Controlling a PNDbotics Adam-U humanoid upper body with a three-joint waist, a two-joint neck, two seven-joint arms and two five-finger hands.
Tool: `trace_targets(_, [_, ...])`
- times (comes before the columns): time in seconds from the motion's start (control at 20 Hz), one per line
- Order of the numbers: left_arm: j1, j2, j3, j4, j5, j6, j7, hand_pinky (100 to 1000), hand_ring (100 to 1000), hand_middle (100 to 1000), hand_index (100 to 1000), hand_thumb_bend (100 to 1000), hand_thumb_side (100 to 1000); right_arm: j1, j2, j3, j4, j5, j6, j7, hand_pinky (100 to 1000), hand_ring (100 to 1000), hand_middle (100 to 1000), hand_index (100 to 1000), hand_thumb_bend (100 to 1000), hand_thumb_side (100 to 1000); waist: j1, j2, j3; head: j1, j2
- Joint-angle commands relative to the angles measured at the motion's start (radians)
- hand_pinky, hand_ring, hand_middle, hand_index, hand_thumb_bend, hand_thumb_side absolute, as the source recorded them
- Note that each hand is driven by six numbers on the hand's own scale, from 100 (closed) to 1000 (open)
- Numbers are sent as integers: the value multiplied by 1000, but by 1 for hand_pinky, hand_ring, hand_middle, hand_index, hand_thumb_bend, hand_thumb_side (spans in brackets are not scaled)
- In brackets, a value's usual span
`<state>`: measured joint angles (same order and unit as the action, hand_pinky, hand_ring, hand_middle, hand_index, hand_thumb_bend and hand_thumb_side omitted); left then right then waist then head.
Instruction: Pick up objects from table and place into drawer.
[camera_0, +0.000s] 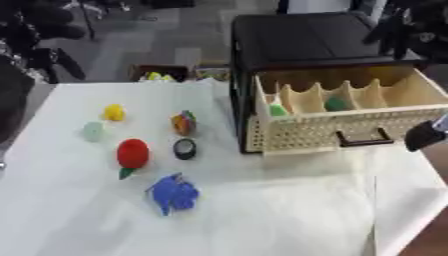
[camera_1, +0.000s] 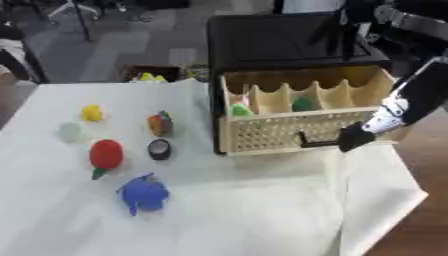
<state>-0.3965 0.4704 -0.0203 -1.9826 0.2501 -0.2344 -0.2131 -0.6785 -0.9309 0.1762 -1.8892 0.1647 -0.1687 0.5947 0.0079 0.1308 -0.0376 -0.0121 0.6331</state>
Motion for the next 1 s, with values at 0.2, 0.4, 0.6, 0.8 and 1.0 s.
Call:
trace_targets(0.2, [4,-1,18,-17,-9,17,-12,489,761,742,923,100,923,-14,-49,24,-11,-105,37,95,100,514,594,797,902,452,-7,-16,1,-6,6])
trace_targets(0.4, [12,-7,17,-17,-12,22,-21,487,760,741,922,100,932,4,-52,29,-13,-145,68,125,100,517,594,789,881,412,-8,-15,1,-7,4])
trace_targets(0.6, [18,-13,16,-17,-15,28,-31,486,759,740,921,100,939,29,-56,33,-11,-176,84,166,100,504,581,780,864,360,-8,-14,1,-7,1])
trace_targets(0.8, [26,-21,18,-17,-16,32,-36,485,758,738,921,100,946,53,-66,37,-10,-210,103,199,100,497,583,772,836,326,-8,-11,-1,-11,-2])
trace_targets(1.0, [34,-32,23,-17,-9,35,-29,487,758,736,920,100,953,89,-76,41,-11,-240,125,227,100,497,587,776,808,322,-9,-9,-2,-11,-1])
